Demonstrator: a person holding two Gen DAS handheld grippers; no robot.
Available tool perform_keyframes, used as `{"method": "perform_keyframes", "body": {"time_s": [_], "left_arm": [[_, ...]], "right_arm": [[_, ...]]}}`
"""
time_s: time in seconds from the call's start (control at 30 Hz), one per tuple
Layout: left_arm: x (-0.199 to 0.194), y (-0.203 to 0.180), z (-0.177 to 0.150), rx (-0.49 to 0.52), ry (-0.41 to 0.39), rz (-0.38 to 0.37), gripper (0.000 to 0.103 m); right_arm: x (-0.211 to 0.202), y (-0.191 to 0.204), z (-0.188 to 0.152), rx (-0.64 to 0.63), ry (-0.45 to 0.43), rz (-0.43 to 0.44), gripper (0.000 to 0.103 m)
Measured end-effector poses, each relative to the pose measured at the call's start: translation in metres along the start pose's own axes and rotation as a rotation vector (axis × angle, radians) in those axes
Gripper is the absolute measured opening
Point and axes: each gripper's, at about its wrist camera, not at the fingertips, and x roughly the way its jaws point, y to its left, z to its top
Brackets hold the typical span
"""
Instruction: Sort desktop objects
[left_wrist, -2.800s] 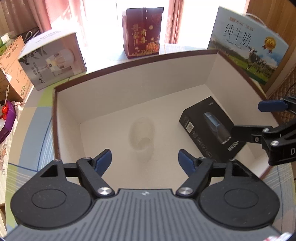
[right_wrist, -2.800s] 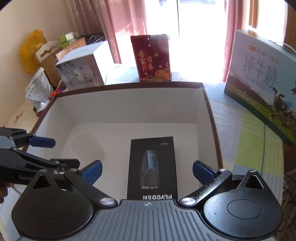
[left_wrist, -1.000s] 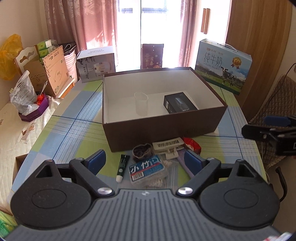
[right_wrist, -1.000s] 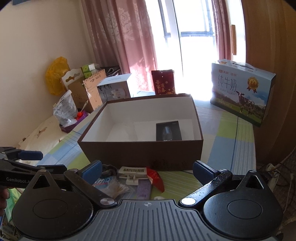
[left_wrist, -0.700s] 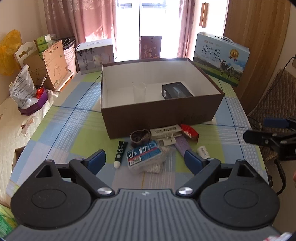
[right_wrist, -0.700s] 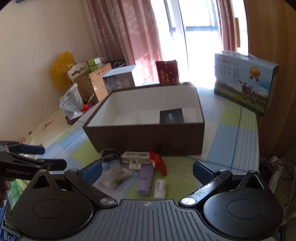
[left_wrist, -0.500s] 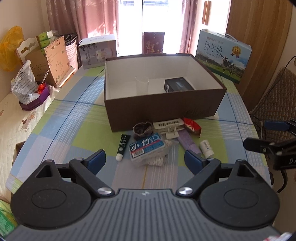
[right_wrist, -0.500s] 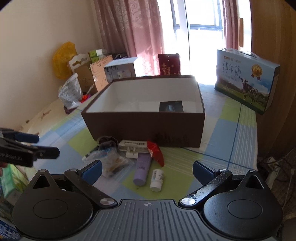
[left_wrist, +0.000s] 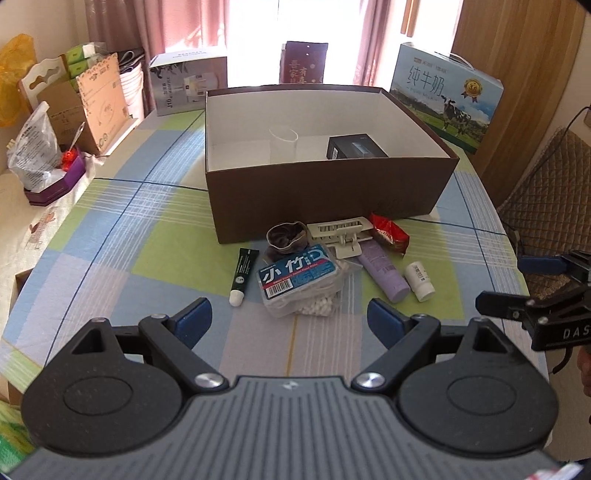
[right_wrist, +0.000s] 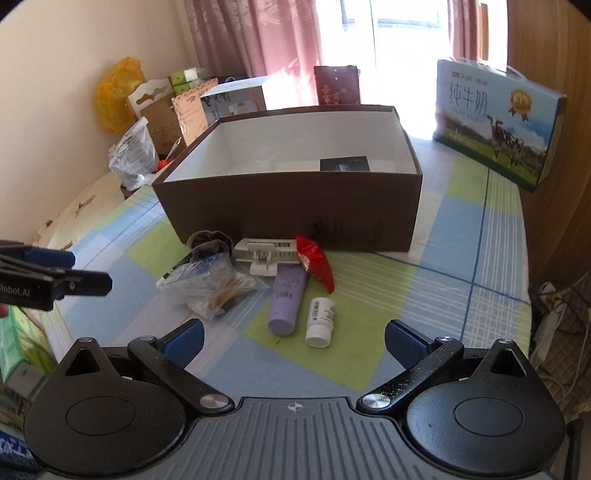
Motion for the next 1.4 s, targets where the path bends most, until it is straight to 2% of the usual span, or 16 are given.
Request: {"method": "perform_keyframes", "body": {"time_s": [0.17,0.23,0.3,0.4,0.5,0.57,0.83,1.2,1.23,1.27,1.4], "left_arm": [[0.015,0.009,0.004,0.018,0.005,-0.022,0.089],[0.021,0.013,0.004,0.03,0.007,-0.038,0.088],[0.029,0.016,0.004,0.044,0.01,-0.046,0.087],[0.039,0.023,0.006,0.034,0.018,-0.069,0.086],[0.049,0.026,0.009,0.042,0.018,-0.083,0.084],[0.056,0.028,0.01,0.06,0.019,-0.092,0.083],[0.084,0.032,0.019,0.114,0.054,-0.125,0.083],[0.116,0.034,0.026,0.244,0.108,-0.195,0.083],[0.119,0.034,0.026,0.257,0.114,-0.202,0.083],[0.121,0.034,0.027,0.268,0.119,-0.208,0.083],[0.132,0.032,0.03,0.303,0.145,-0.247,0.083]], "right_arm": [[0.01,-0.002,0.0,0.012,0.011,-0.033,0.1],[0.016,-0.002,-0.002,0.007,0.021,-0.053,0.091],[0.023,-0.004,-0.004,0.019,0.045,-0.055,0.071],[0.032,-0.009,-0.007,0.053,0.048,-0.061,0.055],[0.041,-0.012,-0.007,0.078,0.052,-0.069,0.04],[0.047,-0.014,-0.007,0.091,0.053,-0.073,0.036],[0.077,-0.017,-0.007,0.098,0.086,-0.107,0.035],[0.106,-0.02,-0.009,0.099,0.121,-0.13,0.035],[0.107,-0.02,-0.01,0.099,0.126,-0.132,0.033],[0.108,-0.02,-0.011,0.099,0.132,-0.128,0.024],[0.105,-0.022,-0.015,0.109,0.133,-0.151,0.023]]}}
